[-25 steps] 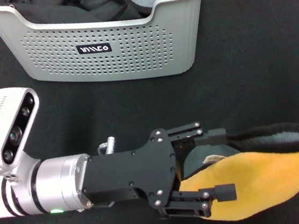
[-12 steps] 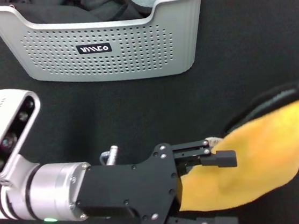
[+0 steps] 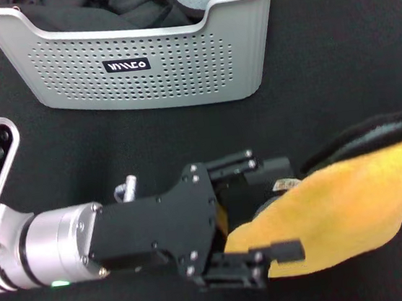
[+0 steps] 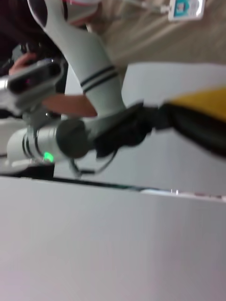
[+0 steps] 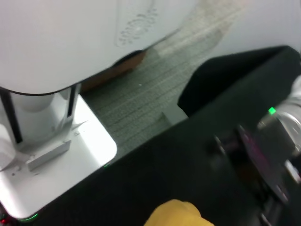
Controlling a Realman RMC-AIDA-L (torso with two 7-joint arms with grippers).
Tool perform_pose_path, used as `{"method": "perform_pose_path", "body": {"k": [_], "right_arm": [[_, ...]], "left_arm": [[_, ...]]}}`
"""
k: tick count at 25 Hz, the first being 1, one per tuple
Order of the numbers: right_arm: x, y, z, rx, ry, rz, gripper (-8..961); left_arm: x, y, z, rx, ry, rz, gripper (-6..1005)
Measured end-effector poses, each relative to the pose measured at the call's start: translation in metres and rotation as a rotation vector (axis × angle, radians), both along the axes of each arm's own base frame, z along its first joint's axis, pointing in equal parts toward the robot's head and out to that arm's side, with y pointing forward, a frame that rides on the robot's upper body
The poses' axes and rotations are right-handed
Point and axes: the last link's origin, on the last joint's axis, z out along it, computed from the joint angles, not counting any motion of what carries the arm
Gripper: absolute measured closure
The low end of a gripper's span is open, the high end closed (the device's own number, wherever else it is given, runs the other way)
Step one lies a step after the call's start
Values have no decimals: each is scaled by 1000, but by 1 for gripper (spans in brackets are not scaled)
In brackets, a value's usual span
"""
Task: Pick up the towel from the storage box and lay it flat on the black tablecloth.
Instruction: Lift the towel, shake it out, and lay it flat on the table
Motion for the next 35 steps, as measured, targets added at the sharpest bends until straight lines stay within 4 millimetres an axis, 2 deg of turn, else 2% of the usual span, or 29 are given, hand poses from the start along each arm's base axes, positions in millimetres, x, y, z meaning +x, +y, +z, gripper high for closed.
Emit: {"method": "perform_pose_path", "body": {"k": [7,13,19,30,35], "right_arm": [[-9,-15,-13,-42,-3,101,944],[-8,-1,-14,-21,65,83,944],[-2,9,-5,3,115,52,943],[3,23,22,121,163,-39,943],[6,29,26,173,161,-71,943]], "left_arm": [[4,11,-7,29,31,24,213],[11,5,-16,-38,54,-40,213],[20,-3,-21,-114,66,-122,213],[1,-13,2,-45,-20,-76,212],[-11,-15,11,15,-40,-3,212]]}}
